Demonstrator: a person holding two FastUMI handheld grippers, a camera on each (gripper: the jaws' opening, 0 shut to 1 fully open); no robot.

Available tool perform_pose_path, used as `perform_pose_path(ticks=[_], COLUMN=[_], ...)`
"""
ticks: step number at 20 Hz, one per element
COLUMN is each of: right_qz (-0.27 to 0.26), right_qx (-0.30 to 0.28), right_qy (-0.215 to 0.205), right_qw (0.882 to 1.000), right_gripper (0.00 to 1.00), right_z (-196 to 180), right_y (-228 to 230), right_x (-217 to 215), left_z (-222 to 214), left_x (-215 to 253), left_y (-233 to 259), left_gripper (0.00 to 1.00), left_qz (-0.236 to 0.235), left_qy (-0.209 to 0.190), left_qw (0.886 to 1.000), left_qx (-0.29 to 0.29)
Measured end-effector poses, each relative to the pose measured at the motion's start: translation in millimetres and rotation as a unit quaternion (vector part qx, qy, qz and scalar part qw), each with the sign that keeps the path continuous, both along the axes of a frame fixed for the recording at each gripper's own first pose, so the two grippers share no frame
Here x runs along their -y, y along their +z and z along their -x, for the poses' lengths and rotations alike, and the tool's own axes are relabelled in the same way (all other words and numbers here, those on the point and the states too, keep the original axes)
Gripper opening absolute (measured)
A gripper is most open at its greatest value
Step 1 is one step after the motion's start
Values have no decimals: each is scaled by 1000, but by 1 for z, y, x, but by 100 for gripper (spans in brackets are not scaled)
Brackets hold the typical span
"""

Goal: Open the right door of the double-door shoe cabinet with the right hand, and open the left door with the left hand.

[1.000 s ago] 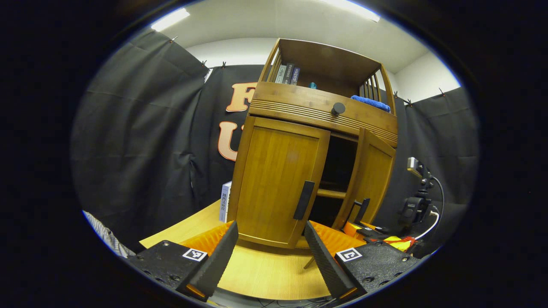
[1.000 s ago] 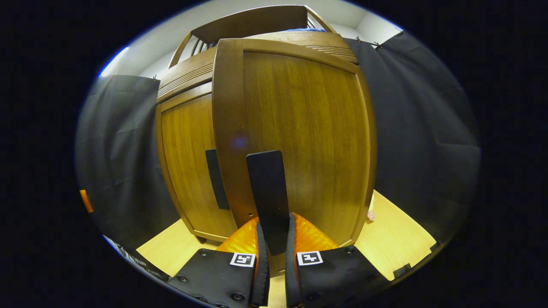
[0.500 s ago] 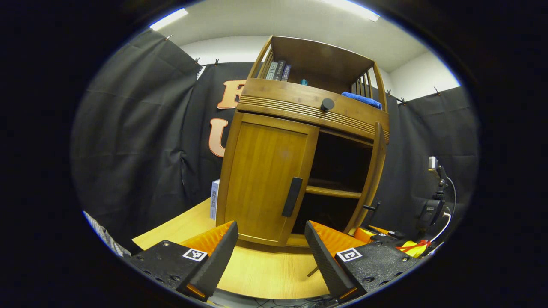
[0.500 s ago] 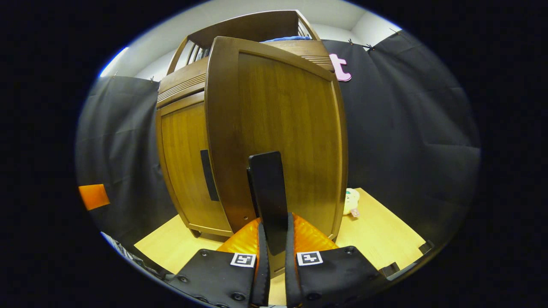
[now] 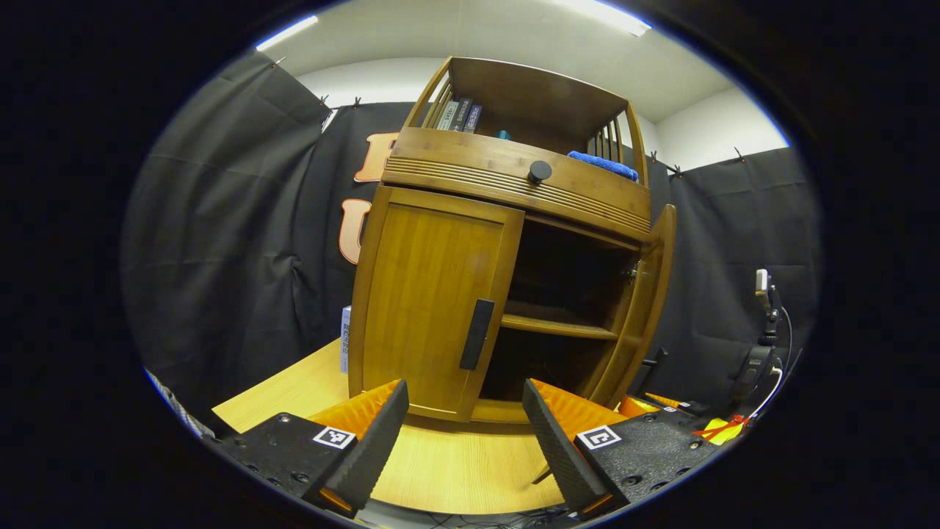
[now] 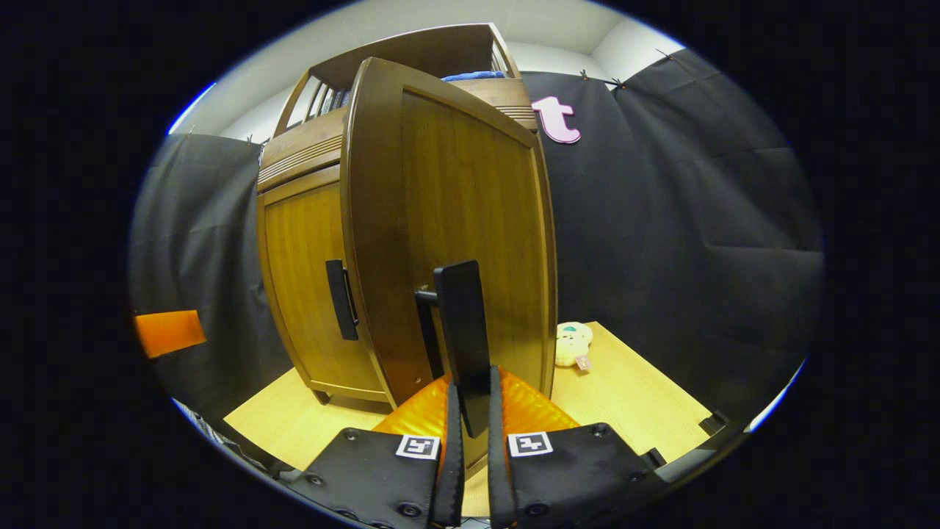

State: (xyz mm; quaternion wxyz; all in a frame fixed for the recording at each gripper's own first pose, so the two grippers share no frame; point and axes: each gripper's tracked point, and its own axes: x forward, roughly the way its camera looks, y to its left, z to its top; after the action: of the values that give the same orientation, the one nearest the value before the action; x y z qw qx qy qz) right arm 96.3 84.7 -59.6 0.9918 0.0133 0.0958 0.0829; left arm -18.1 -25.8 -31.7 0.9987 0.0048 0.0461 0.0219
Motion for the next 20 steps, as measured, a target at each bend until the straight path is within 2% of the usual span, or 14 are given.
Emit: perform_pose_path(ticks=[1,2,3,6,7,10,11,14,15,17,18,20], right_qz=[-1,2,2,6,6,7,7,11,9,13,16,18], right_qx=[-1,-4,0,0,0,-1,-1,1,4,14,18,18], right_qy=[-2,-10,-15,-22,-21,-25,-27,-44,-47,-54,-57,-59], right_qw=[1000,1000,1000,1000,1000,1000,1000,999,999,998,998,998], right_gripper=[17,21,20,9,14,14,8,4,11,4,11,10], right_z=[2,4,8,10,10,13,14,13,12,10,10,10], right_y=[0,2,5,3,3,5,5,8,11,20,21,23], right_x=[6,13,19,34,38,54,61,84,91,102,108,115], left_z=[-1,-3,-5,-10,-13,-19,-22,-24,-26,-30,-32,-37], left_x=[3,6,9,15,18,26,32,36,38,40,41,40], left_y=[-1,-1,0,-1,-1,-3,-7,-5,-5,-7,-8,-6], left_gripper=[95,95,95,95,95,94,95,95,95,95,95,91], left_qz=[0,0,0,-3,-4,-6,-7,-11,-13,-12,-12,-12], left_qy=[-3,-6,-10,-16,-19,-25,-26,-30,-30,-30,-29,-23], left_qw=[1000,1000,1000,1000,1000,1000,1000,999,999,999,1000,1000], left_qx=[0,0,0,2,2,0,-1,0,0,-1,-1,3])
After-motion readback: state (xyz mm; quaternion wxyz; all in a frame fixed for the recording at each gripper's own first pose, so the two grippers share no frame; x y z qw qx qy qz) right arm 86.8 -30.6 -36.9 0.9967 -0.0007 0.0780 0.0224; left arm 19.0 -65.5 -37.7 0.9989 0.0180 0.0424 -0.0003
